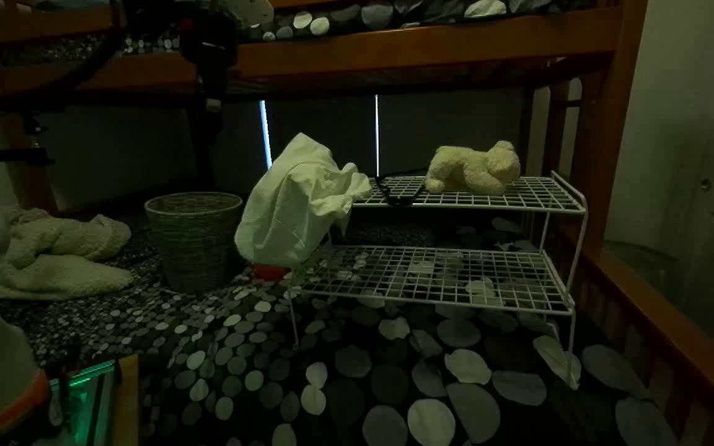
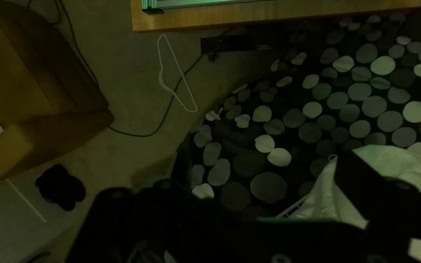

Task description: Put the red bowl on the white stand on the top shelf

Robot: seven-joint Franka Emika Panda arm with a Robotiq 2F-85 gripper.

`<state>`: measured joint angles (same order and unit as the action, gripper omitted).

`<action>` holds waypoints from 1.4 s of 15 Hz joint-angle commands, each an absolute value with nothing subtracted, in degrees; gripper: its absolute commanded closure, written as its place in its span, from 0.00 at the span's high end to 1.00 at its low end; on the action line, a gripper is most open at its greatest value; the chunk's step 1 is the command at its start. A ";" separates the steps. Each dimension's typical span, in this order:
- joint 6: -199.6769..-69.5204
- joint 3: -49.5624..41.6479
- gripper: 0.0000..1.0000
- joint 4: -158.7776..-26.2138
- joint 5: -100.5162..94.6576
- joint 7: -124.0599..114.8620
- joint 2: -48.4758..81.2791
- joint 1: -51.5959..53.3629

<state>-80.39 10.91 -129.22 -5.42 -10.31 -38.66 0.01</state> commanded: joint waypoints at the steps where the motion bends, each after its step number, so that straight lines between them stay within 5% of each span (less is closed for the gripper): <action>1: -80.17 10.06 1.00 -129.02 -5.85 -10.96 -38.41 1.29; 12: -86.65 26.74 1.00 -104.62 -9.71 -19.09 -4.33 11.45; 21: -91.56 22.18 1.00 -98.27 -11.08 -4.55 7.51 18.22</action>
<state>-91.76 24.18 -98.57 -11.28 -4.68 7.52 16.26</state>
